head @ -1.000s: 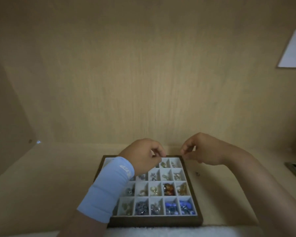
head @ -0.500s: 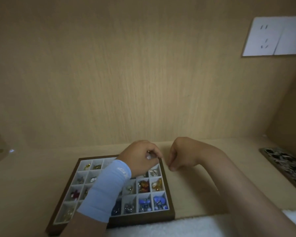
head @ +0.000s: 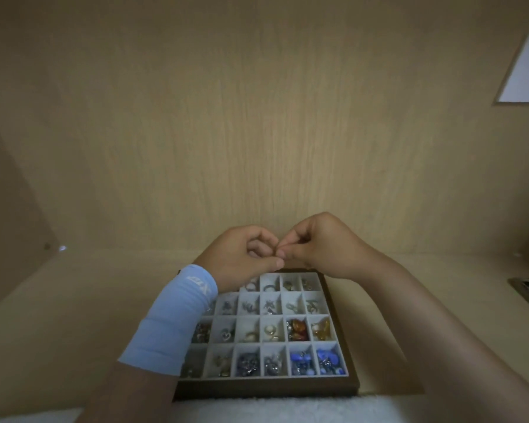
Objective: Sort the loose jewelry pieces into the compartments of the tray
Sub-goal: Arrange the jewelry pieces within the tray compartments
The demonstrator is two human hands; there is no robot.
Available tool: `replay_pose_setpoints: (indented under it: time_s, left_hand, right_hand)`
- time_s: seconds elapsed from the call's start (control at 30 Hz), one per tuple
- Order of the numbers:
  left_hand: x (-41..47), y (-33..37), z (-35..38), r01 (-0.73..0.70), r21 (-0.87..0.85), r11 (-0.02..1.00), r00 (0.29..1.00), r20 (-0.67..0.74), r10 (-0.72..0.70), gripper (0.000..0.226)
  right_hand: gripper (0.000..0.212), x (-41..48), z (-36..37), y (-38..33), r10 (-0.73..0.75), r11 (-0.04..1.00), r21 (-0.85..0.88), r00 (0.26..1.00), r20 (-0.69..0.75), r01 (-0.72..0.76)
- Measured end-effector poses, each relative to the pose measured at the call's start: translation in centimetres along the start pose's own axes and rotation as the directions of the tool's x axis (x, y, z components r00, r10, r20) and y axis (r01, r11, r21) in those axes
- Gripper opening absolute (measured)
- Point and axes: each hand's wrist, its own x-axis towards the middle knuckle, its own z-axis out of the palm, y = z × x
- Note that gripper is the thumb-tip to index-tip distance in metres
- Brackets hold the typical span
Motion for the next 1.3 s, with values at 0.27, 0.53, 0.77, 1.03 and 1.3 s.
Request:
replay_pose_setpoints:
  time_s: [0.27,0.53,0.77,1.03,1.3]
  left_hand:
    - [-1.2,-2.8,-4.3,0.023,-0.078,0.997,0.992,-0.119,-0.032,0.018]
    - [-0.7,-4.9,-4.7,0.179,0.404,0.897,0.977,0.036,-0.211,0.026]
    - [0.3,-5.3,-3.9,0.174,0.501,0.848,0.968,0.072,-0.241,0.023]
    - [-0.4,-5.6,-5.5,0.21,0.294,0.932,0.97,0.058,-0.237,0.017]
    - [-0.9,-4.3,-5.2,0.154,0.245,0.957,0.984,0.046,-0.17,0.01]
  right_hand:
    - [0.003,3.9,3.9,-1.7,-0.037,0.999,0.023,0.999,0.02,0.036]
    - [0.015,4.5,5.3,-2.1,0.071,0.928,-0.373,0.989,0.126,-0.019]
    - [0.011,4.3,5.4,-3.0,0.121,0.853,-0.521,0.986,0.118,-0.042]
    - [0.01,4.2,6.3,-3.8,0.122,0.85,-0.526,0.981,0.149,-0.026]
    - [0.011,3.6,6.1,-4.0,0.129,0.846,-0.532,0.981,0.148,-0.031]
